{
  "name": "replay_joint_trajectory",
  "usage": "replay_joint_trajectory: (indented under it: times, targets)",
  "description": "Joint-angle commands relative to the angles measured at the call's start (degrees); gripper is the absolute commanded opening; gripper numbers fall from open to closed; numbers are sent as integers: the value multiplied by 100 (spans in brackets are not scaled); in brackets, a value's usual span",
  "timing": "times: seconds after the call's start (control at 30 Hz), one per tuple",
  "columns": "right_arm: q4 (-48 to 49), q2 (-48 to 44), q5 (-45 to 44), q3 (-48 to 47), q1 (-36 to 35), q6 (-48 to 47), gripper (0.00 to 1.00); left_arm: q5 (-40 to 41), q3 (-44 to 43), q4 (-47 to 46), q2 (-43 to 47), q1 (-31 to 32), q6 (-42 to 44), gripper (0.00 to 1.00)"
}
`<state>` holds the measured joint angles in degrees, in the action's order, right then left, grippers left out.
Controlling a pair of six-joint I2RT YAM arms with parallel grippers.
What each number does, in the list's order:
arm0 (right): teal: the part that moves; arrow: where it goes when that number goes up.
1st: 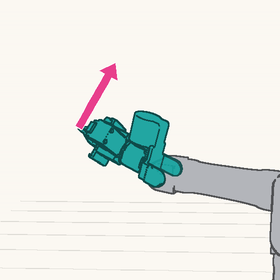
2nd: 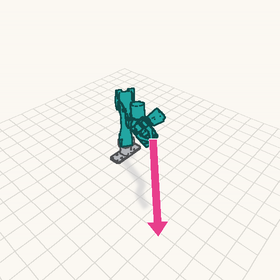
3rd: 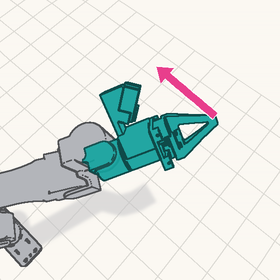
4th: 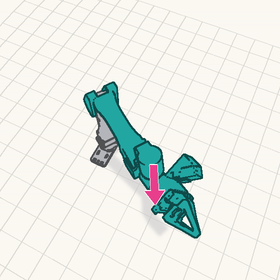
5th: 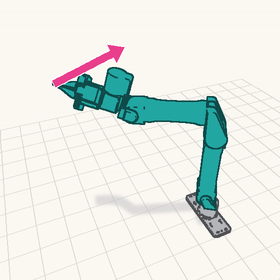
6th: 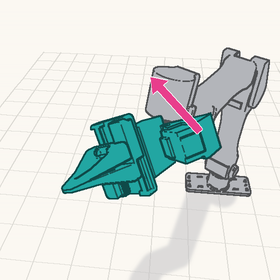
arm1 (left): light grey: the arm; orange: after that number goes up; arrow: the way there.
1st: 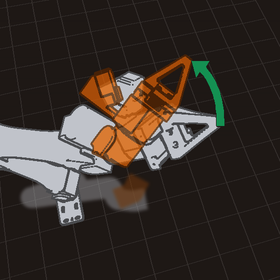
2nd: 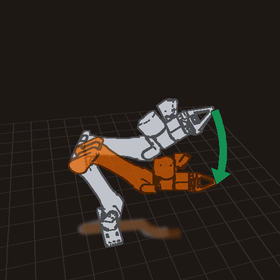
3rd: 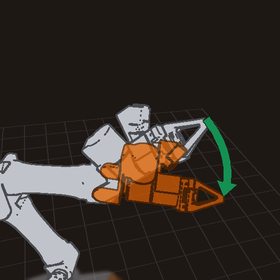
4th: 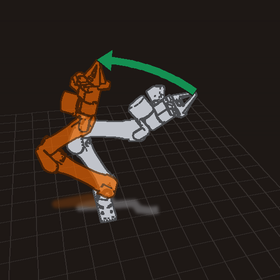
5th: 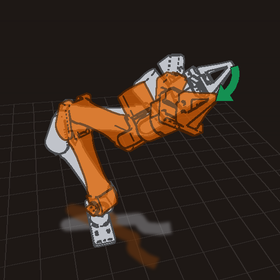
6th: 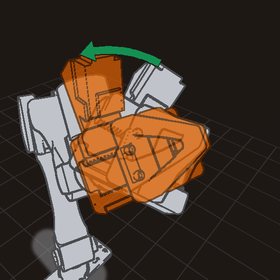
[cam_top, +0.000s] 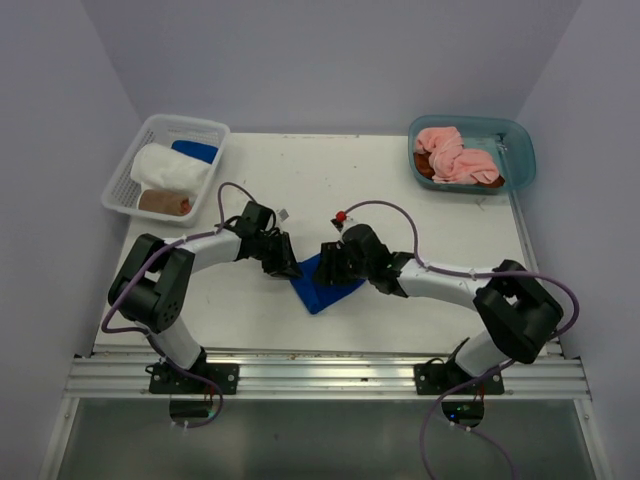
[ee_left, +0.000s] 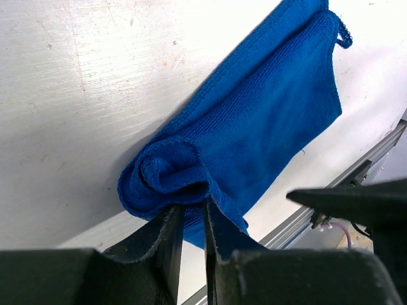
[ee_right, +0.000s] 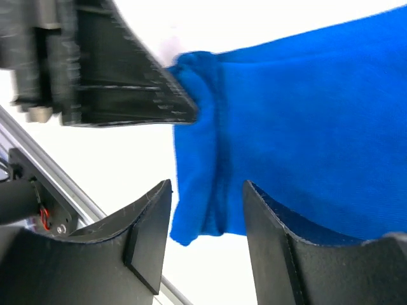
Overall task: Roll the towels
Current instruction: Roll the towel
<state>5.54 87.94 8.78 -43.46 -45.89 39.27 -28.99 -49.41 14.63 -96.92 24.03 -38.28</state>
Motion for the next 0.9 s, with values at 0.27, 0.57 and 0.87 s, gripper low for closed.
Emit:
replay_joint_trajectory:
  times: [0.27,0.57,0.87]
  targets:
    - [-774,469,-412,-1085,-1106,-1097,0,157,-148,75,-2,14,198,21]
    - [-941,768,-1264,-506,-1106,-719,0,184,-166,154,33,14,269,21]
    - [-1151,110,-1510,-584,-1185,-490,0,166,-210,136,16,14,234,21]
